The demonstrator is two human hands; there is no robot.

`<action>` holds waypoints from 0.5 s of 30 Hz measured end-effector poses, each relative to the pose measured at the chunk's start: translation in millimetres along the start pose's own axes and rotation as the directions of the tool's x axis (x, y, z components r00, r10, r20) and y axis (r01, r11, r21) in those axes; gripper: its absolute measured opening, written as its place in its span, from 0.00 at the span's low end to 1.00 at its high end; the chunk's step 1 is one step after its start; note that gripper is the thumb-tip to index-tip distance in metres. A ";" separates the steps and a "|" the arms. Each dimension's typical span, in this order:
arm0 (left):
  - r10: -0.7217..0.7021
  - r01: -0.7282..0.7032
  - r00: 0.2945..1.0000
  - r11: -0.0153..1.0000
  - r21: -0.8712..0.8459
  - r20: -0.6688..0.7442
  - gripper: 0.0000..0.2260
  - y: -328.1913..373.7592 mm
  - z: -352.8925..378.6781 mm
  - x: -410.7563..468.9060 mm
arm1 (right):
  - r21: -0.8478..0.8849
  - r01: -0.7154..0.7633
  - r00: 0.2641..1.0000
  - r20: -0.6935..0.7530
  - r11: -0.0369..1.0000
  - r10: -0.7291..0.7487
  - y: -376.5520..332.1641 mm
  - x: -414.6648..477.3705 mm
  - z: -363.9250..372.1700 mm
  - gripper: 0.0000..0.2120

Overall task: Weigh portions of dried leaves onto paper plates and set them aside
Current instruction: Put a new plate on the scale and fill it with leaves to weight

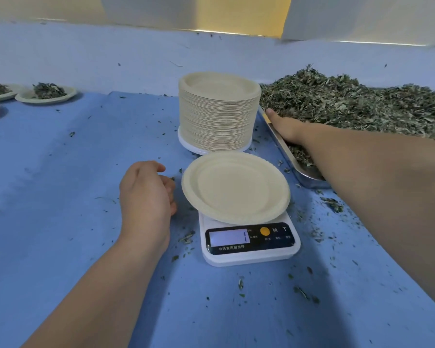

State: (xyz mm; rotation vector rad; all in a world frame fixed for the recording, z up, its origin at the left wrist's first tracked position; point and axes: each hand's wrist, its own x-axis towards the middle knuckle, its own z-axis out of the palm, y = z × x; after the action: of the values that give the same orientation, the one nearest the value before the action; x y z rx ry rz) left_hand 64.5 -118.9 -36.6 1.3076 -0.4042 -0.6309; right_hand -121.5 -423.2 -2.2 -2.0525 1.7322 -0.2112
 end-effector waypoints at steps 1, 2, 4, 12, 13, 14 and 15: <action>-0.001 0.001 1.000 1.000 0.005 0.002 0.07 0.1 0.2 -0.2 | 0.017 -0.016 1.000 0.014 1.000 0.016 0.3 -0.3 -0.5 0.47; -0.001 0.001 1.000 1.000 0.013 0.006 0.08 0.4 0.4 -1.0 | 0.012 -0.015 1.000 0.019 1.000 0.015 -0.7 -1.5 -1.6 0.48; 0.007 -0.008 1.000 1.000 0.027 0.022 0.09 1.5 0.9 -3.3 | -0.028 0.001 1.000 0.019 1.000 -0.001 -2.0 -7.4 -4.8 0.48; 0.037 -0.041 0.997 0.997 0.061 0.070 0.10 4.0 -0.6 -9.2 | -0.103 0.039 0.996 0.078 0.994 -0.031 3.6 -56.8 -13.7 0.52; 0.040 -0.045 0.996 0.997 0.067 0.076 0.10 4.0 -0.8 -10.0 | -0.132 0.051 0.996 0.080 0.990 -0.040 5.9 -65.2 -15.7 0.53; 0.042 -0.048 0.996 0.996 0.070 0.082 0.10 4.1 -1.2 -10.8 | -0.149 0.063 0.995 0.083 0.987 -0.051 8.6 -73.4 -17.4 0.53; 0.045 -0.052 0.995 0.996 0.072 0.088 0.10 4.7 -1.8 -12.0 | -0.150 0.074 0.995 0.081 0.986 -0.062 12.3 -81.5 -19.5 0.53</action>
State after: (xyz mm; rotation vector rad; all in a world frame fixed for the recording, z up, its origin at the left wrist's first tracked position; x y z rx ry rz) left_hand 57.3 -109.2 -31.6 1.3404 -0.5327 -0.6379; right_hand -156.6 -350.5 23.4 -2.2005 1.6800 -0.0212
